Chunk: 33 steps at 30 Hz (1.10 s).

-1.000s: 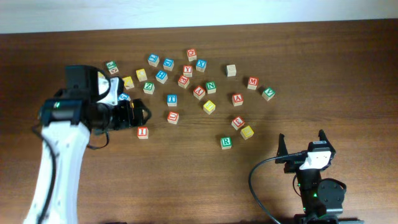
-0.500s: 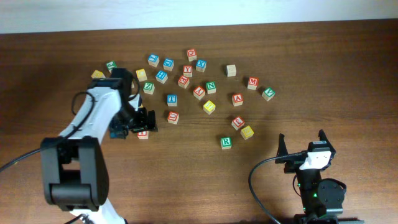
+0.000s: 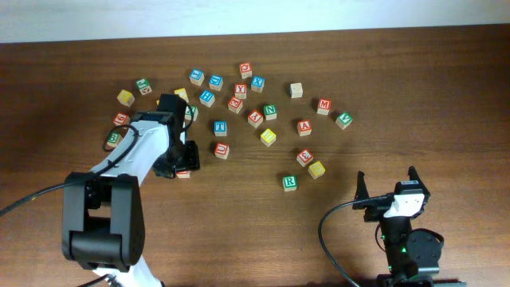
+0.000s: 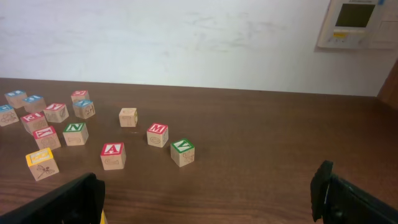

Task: Spell out ICRA
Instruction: 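Move the left gripper forward over the red-lettered I block, then close the left gripper on the red I block and lift it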

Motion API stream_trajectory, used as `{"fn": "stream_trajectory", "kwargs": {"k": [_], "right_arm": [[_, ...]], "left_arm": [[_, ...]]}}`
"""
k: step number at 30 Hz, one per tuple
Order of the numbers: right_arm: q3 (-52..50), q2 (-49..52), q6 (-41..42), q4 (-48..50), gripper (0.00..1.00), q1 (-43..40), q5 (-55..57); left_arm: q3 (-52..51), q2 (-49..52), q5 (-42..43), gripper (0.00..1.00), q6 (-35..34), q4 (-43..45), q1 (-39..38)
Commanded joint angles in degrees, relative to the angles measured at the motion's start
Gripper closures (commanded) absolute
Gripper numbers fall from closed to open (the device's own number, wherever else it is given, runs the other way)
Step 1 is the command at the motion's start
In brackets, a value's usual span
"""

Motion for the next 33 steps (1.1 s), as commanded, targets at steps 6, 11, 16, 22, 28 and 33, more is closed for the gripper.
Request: {"fn": "stream_trajectory", "kwargs": {"k": [6,11,16,22,28,33], "right_arm": [[-0.3,-0.3,-0.2,-0.3,0.02,-0.4,-0.2],[-0.3,-0.3,-0.2,-0.3,0.02,-0.4,-0.2],[-0.3,-0.3,-0.2,-0.3,0.02,-0.4,-0.2],[-0.3,-0.3,-0.2,-0.3,0.02,-0.4,-0.2],[-0.3,-0.3,-0.2,-0.3,0.02,-0.4,-0.2],[-0.3,-0.3,-0.2,-0.3,0.02,-0.4,-0.2]], "left_arm": [[-0.4,1.4,-0.8,0.48,-0.3,1.2,0.1],[-1.6,1.4,-0.6,0.52,1.2,1.2,0.1],[-3.4,1.4,-0.6,0.56,1.6,4.0,0.1],[-3.3,1.4,-0.8,0.59,1.7,3.8,0.1],[-2.8,1.4,-0.9,0.58,3.1,3.9,0.1],[-2.8,1.4,-2.8,0.66,3.2,4.5,0.2]]}}
